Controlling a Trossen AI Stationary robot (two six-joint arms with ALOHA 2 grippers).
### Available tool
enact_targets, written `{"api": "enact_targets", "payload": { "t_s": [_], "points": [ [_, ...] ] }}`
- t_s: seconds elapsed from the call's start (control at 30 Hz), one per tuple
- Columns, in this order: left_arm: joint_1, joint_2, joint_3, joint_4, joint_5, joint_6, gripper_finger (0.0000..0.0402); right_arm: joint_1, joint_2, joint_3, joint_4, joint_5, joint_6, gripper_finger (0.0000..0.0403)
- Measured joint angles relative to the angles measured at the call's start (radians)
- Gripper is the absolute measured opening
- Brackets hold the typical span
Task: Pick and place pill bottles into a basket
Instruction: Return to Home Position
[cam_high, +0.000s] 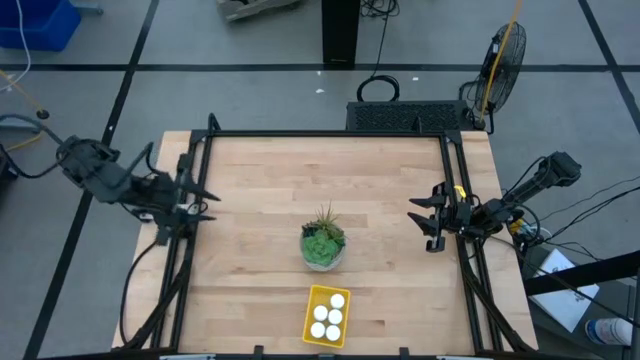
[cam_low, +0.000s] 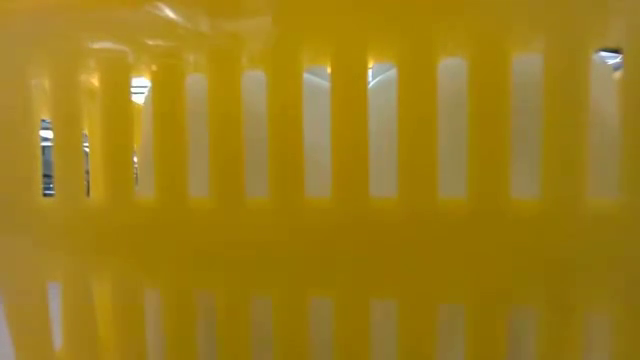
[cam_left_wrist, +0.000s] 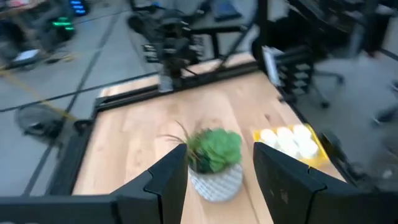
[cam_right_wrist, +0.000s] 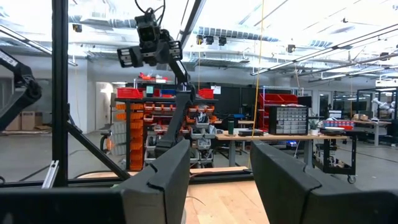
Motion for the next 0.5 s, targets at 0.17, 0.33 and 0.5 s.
{"api": "enact_targets", "payload": {
  "t_s": [0.17, 0.33, 0.5],
  "points": [
    [-0.010, -0.070, 0.000, -0.086, 0.065, 0.019, 0.0186, 0.000, 0.000, 0.000, 0.000, 0.000, 0.000, 0.0161],
    [-0.010, -0.167, 0.000, -0.177, 0.067, -0.001, 0.0186, 0.000, 0.000, 0.000, 0.000, 0.000, 0.000, 0.0161],
    [-0.010, -0.302, 0.000, -0.253, 0.081, -0.041, 0.0186, 0.017, -0.003, 0.000, -0.001, 0.000, 0.000, 0.0160]
  ]
}}
